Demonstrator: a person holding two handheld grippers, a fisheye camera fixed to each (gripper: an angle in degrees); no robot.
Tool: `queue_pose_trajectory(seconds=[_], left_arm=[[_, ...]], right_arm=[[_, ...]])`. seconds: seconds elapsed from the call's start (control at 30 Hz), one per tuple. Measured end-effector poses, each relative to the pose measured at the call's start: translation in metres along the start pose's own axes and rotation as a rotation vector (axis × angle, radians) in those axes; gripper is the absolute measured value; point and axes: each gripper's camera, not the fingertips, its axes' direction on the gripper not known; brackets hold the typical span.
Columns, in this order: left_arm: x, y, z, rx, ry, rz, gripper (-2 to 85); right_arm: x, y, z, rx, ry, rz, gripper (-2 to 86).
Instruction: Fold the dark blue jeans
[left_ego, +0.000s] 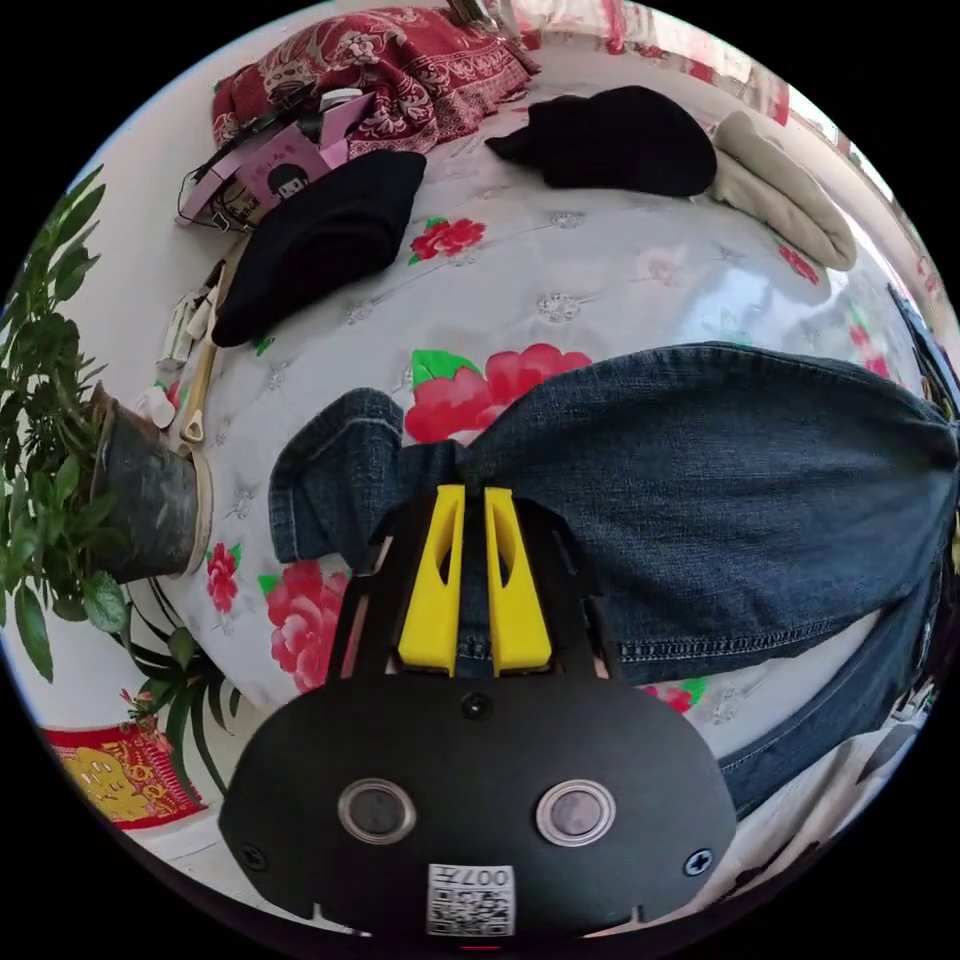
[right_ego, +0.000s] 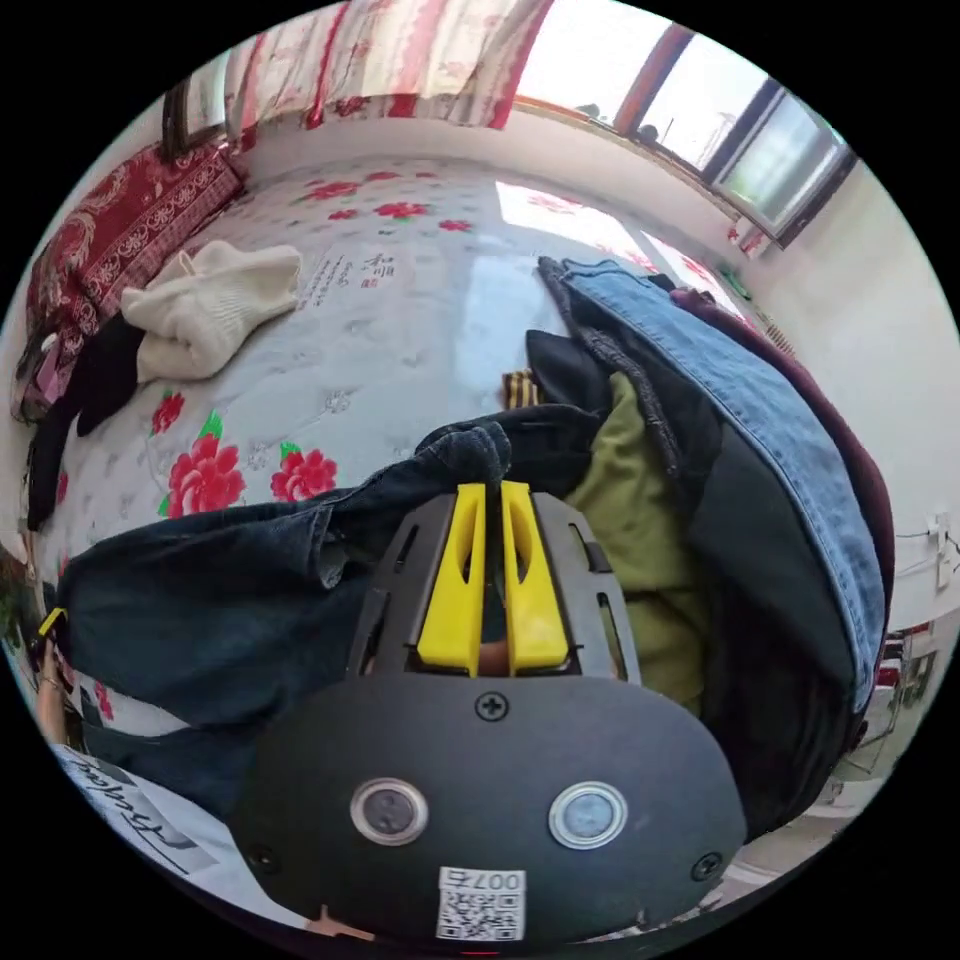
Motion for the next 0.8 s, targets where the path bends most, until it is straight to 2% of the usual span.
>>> queue_pose_trajectory(seconds=[0.07,0.17,0.27,0.33,0.4,0.5,0.57,0.63,0.73,0.8], left_arm=[[0.019,-0.034,0.006,0.046,0.067,0.019,3.2],[0.040,-0.066,0.005,0.021,-0.009,0.049,3.7],[0.029,-0.061,-0.025,0.122,-0.005,-0.036,3.7],[0.021,-0.049,-0.048,0.229,0.021,-0.039,2.1],[0.024,-0.045,-0.057,0.261,0.023,0.053,3.6],[0.031,-0.057,-0.042,0.177,-0.075,0.158,7.7],[0.021,-0.071,-0.010,0.023,-0.190,0.090,9.9],[0.006,-0.074,0.014,-0.103,-0.209,0.004,9.5],[-0.016,-0.068,0.003,-0.048,-0.094,-0.078,2.7],[-0.031,-0.064,-0.030,0.089,-0.044,-0.115,0.1]], right_arm=[[0.019,0.010,0.003,-0.023,0.041,0.051,4.0],[0.045,0.033,0.027,-0.170,0.039,0.196,5.9],[0.043,0.067,0.005,-0.090,0.019,0.200,7.4],[0.030,0.092,-0.009,-0.054,-0.009,0.166,7.4],[-0.002,0.129,-0.022,-0.046,-0.102,0.053,7.4],[-0.048,0.173,-0.031,-0.069,-0.196,-0.060,7.2],[-0.074,0.192,-0.033,-0.107,-0.262,-0.117,7.1],[-0.095,0.205,-0.035,-0.140,-0.327,-0.167,7.1],[-0.118,0.215,-0.046,-0.161,-0.399,-0.254,7.0],[-0.123,0.216,-0.060,-0.146,-0.398,-0.304,7.0]])
